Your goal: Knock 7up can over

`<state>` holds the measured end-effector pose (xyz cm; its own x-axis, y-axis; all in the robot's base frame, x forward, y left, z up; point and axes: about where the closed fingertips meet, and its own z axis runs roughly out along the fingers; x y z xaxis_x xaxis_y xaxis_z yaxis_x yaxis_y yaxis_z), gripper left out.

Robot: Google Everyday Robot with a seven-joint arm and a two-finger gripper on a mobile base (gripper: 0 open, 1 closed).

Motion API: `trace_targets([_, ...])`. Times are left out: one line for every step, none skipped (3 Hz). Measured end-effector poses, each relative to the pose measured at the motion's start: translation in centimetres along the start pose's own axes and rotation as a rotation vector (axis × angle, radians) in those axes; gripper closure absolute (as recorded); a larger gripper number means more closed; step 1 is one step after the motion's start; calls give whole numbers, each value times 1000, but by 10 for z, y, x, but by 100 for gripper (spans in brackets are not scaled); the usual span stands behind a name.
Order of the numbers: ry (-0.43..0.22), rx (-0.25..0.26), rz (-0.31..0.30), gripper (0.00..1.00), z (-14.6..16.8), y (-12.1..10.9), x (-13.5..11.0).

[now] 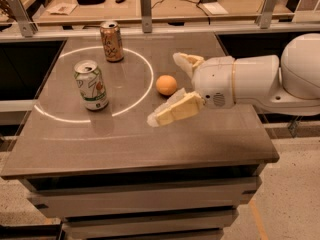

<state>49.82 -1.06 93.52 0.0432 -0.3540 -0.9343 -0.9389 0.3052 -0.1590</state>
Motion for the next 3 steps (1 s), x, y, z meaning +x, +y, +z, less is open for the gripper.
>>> trace_targets([-14, -69, -12, 0, 34, 8, 7])
trace_targets([-25, -99, -1, 0, 67, 8, 14])
trace_targets([-17, -119, 12, 0, 100, -1, 29])
